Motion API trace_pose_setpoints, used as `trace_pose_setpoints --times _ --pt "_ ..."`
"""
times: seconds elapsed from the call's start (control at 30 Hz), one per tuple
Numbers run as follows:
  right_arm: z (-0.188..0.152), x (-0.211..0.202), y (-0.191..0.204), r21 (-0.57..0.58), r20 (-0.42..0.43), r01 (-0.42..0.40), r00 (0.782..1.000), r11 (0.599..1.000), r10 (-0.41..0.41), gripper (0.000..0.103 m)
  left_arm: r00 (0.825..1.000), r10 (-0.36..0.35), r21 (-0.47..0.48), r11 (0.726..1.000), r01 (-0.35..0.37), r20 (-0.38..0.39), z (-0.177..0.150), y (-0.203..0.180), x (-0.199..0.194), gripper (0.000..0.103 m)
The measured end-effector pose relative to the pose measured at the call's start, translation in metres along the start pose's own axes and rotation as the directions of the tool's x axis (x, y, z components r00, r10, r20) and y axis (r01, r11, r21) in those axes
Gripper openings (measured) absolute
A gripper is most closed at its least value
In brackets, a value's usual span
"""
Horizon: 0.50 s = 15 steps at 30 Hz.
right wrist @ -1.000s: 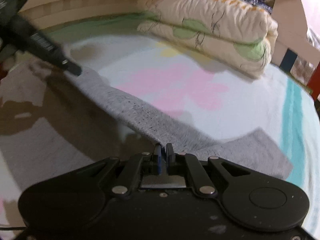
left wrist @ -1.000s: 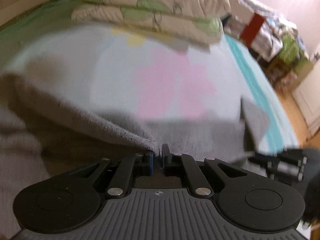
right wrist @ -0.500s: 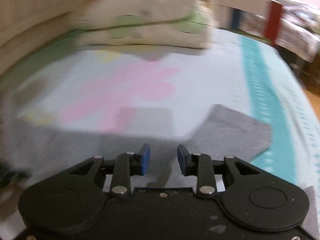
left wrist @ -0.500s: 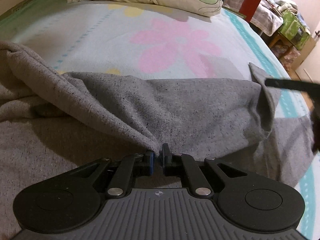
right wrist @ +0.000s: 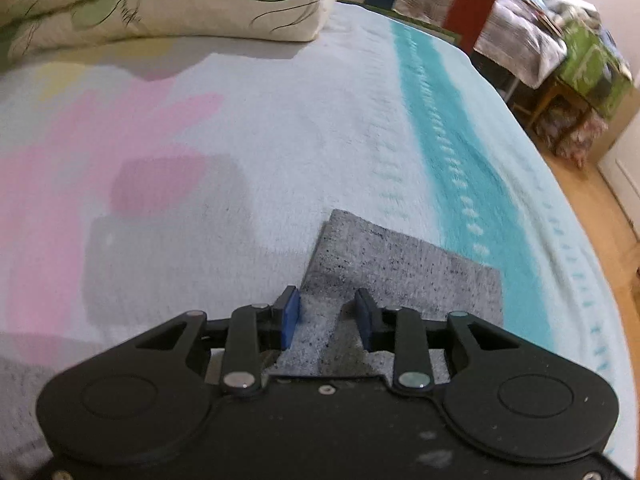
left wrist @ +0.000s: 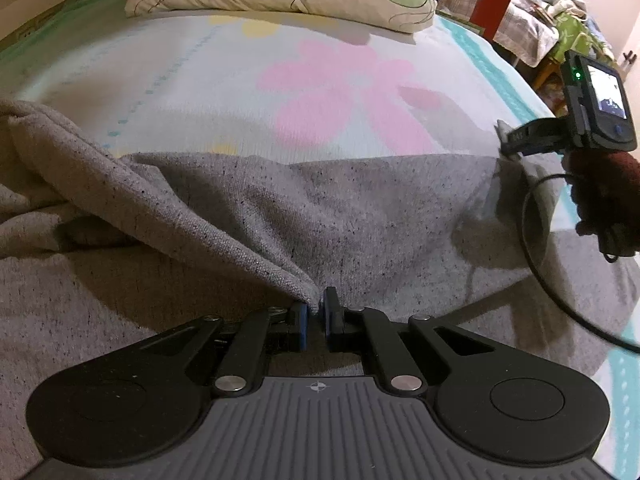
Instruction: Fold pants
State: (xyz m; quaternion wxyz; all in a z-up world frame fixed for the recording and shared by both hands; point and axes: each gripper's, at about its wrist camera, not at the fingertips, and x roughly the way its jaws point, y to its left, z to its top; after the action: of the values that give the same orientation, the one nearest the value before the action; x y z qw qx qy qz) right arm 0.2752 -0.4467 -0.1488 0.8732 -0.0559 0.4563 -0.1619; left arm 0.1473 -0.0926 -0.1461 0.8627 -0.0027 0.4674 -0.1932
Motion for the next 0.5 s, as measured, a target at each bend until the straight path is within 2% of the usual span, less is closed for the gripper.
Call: trace_pose_setpoints --times 0.03,0.07,0.27,0.33,0.5 --pt "0.001 0.0 0.0 -0.008 -0.013 -0.019 1.0 1.0 0.019 0.009 1.0 0.001 -0.001 1.0 -0.001 0.005 0.0 0.0 -0.001 0.007" --pt "0.002 0.001 -0.006 -0.001 -0.019 -0.031 0.999 1.0 0.031 0.005 1.0 0.002 -0.002 1.0 -0.002 0.01 0.001 0.0 -0.003 0.007" --pt "0.0 -0.024 -0.039 0.134 0.036 -0.09 0.996 0.987 0.086 0.004 0.999 0.001 0.0 1.0 -0.001 0.041 0.002 -0.003 -0.012 0.007" --pt "-0.001 -0.032 -0.049 0.171 0.067 -0.092 0.994 0.981 0.081 0.004 0.999 0.001 0.001 1.0 -0.001 0.045 0.003 -0.003 -0.013 0.007" --pt "-0.001 -0.059 -0.06 0.171 0.144 -0.077 0.988 0.982 0.052 0.003 0.996 -0.007 0.005 1.0 0.007 0.088 0.009 -0.004 -0.025 0.007"
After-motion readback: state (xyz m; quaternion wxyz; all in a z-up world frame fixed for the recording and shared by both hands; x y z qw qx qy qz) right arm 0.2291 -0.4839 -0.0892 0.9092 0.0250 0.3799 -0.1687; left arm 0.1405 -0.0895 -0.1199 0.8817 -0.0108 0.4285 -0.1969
